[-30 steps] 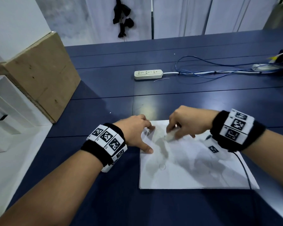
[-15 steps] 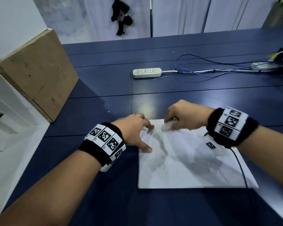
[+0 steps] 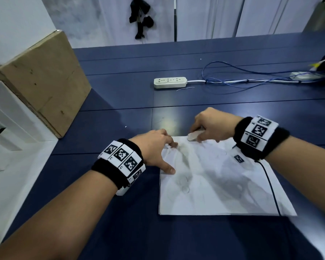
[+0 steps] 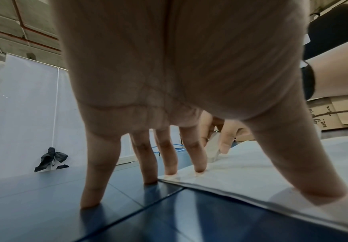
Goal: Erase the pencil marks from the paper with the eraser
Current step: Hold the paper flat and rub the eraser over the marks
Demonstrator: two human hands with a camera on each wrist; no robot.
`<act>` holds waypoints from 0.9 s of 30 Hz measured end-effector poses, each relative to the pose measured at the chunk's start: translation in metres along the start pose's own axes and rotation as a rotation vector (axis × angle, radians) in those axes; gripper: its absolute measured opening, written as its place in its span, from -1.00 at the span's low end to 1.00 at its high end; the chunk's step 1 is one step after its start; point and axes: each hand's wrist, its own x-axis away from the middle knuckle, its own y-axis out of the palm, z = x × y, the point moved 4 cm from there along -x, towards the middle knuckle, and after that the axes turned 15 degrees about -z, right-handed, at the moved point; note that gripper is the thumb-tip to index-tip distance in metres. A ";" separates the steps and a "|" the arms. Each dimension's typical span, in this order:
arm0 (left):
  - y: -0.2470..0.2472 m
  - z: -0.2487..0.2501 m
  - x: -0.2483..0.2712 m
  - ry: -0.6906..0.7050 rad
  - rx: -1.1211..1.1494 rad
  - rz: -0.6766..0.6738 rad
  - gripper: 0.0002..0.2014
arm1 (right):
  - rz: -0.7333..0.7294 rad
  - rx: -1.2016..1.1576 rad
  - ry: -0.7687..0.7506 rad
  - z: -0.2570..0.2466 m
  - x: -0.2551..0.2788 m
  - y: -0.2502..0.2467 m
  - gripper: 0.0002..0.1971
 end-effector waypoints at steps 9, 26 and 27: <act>0.000 0.000 0.002 -0.007 -0.010 -0.012 -0.06 | -0.233 -0.085 -0.168 -0.017 0.028 0.030 -0.77; 0.001 0.000 0.001 -0.003 -0.001 -0.008 -0.04 | -0.009 -0.070 0.020 0.004 0.005 0.000 -0.85; 0.001 0.000 0.001 -0.003 0.000 -0.008 -0.04 | 0.013 -0.075 0.035 0.007 0.002 -0.002 -0.85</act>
